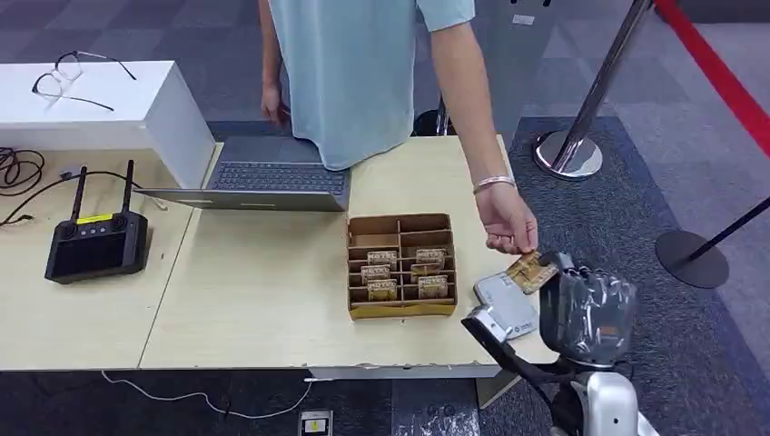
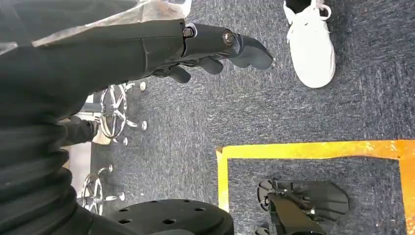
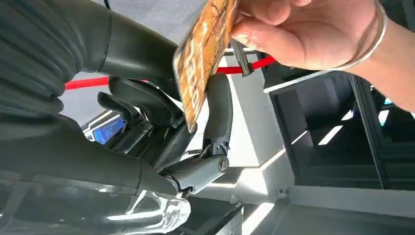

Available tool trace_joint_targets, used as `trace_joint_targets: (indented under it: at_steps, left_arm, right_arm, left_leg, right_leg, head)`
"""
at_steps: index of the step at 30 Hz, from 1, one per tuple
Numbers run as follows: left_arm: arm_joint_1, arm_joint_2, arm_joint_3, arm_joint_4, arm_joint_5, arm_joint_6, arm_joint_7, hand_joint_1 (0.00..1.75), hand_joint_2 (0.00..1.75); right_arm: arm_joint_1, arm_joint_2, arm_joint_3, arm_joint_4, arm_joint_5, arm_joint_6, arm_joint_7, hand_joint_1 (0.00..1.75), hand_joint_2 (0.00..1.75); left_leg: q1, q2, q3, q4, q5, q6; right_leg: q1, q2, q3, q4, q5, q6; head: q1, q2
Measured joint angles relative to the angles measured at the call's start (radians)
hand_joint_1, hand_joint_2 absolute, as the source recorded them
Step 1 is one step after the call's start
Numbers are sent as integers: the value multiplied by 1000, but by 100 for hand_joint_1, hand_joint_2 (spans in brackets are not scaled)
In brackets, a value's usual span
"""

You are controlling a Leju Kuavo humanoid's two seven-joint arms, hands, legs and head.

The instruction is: Pass the card to the sensor for recognition and then transmit it.

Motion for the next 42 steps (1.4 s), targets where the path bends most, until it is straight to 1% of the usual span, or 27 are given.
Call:
trace_joint_targets:
  at_steps: [11, 18, 35, 42]
  left_arm:
    - [0, 0, -1, 0, -3, 0, -1, 0, 175]
    - [0, -2, -1, 0, -3, 0, -1, 0, 175]
    - [0, -4, -1, 0, -5, 0, -1, 0, 175]
    - [0, -5, -2, 0, -10, 0, -1, 0, 175]
  right_arm:
    - [-2, 0, 8, 9, -22, -1, -2, 175, 175]
    - [-2, -1, 10, 33, -74, -26, 6, 175, 175]
    - [-3, -1, 12, 106, -123, -61, 7, 175, 175]
    - [-20, 0, 13, 140, -166, -74, -7, 175, 175]
  left_leg:
    - [0, 0, 0, 0, 0, 0]
    - [0, 0, 0, 0, 0, 0]
    - [0, 0, 0, 0, 0, 0]
    - [0, 0, 0, 0, 0, 0]
  right_leg:
    - [0, 0, 0, 0, 0, 0]
    - [0, 0, 0, 0, 0, 0]
    - [0, 0, 0, 0, 0, 0]
    - [0, 0, 0, 0, 0, 0]
  head:
    - [0, 0]
    - [0, 0]
    - [0, 0]
    - [0, 0]
